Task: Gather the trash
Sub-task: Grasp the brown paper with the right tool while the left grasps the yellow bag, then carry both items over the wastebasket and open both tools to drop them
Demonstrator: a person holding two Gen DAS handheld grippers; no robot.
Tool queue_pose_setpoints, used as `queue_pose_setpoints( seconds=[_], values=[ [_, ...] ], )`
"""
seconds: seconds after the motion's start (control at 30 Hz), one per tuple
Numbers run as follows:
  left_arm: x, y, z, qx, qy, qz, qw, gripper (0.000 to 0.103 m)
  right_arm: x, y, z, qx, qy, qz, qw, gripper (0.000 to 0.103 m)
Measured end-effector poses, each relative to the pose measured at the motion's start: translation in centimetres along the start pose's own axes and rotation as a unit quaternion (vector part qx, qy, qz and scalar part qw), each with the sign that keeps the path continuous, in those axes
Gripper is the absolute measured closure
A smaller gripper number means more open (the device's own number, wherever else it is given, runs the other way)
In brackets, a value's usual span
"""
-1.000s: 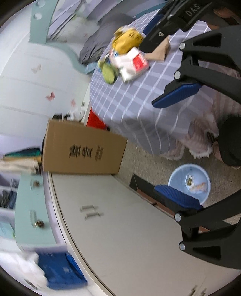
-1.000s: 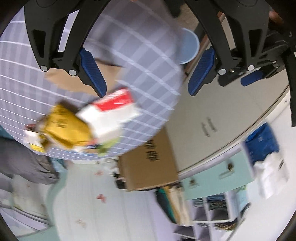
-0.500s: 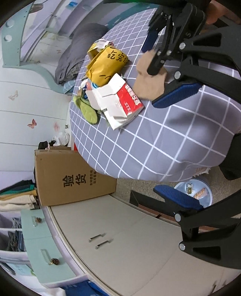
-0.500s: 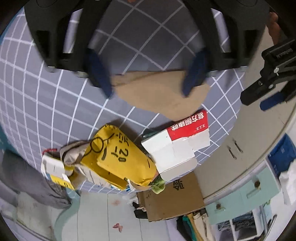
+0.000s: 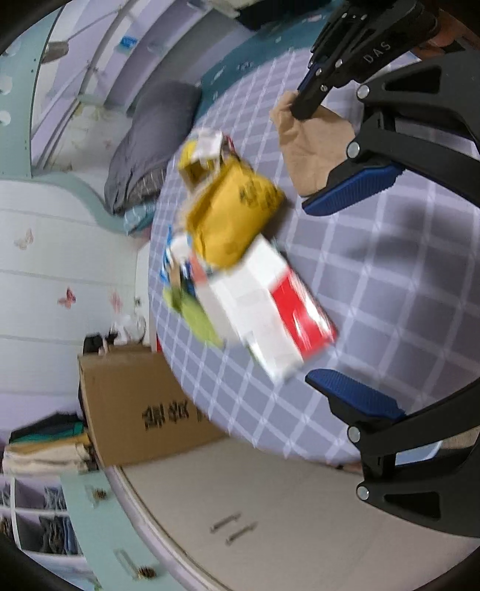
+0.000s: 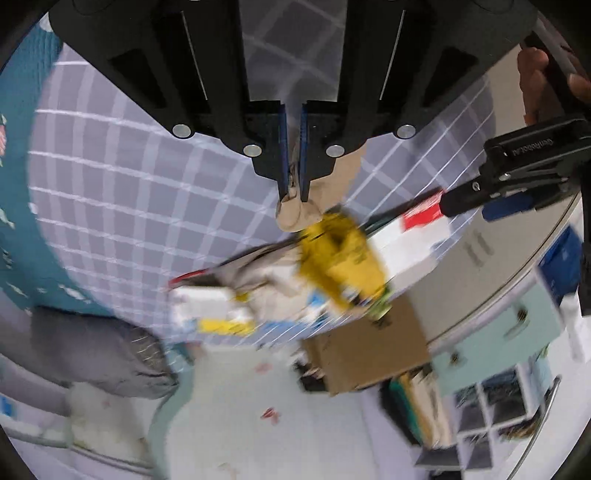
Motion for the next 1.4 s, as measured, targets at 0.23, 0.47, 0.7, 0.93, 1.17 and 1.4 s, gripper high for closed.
queue_pose_setpoints(
  seconds=[0.23, 0.47, 0.7, 0.93, 1.17, 1.4],
  values=[
    [-3.0, 1.2, -6.2, -0.048, -0.001, 0.000, 0.9989, 0.020, 0.3, 1.4, -4.4, -0.041, -0.034, -0.030, 0.998, 0.098],
    [-6.4, 1.4, -8.7, -0.104, 0.069, -0.001, 0.9921, 0.030, -0.5, 1.7, -6.2, -0.052, -0.019, -0.028, 0.998, 0.098],
    [-7.4, 2.3, -7.5, -0.076, 0.091, -0.001, 0.9930, 0.087, -0.3, 2.1, -6.4, -0.052, -0.001, -0.036, 0.998, 0.098],
    [-2.5, 3.4, -5.5, -0.032, 0.069, -0.062, 0.9951, 0.099, 0.8, 3.1, -5.1, -0.052, 0.017, -0.051, 0.997, 0.098],
    [2.6, 3.4, -3.1, 0.013, 0.035, -0.102, 0.9941, 0.099, 2.7, 4.3, -1.3, -0.034, 0.049, -0.066, 0.996, 0.098],
    [8.0, 2.4, 3.5, 0.066, 0.028, -0.136, 0.9881, 0.099, 4.2, 5.7, 5.1, 0.001, 0.102, -0.072, 0.992, 0.098]
  ],
)
Point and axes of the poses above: each gripper's, at about its wrist camera, not at the fingertips, and x roughly against the way its jaws point, z to its left, y to its top, the point moved 5 cm from there along -x, roughly the way its jaws point, and after that the axes turned 4 degrees about x, right-handed, at the moved point
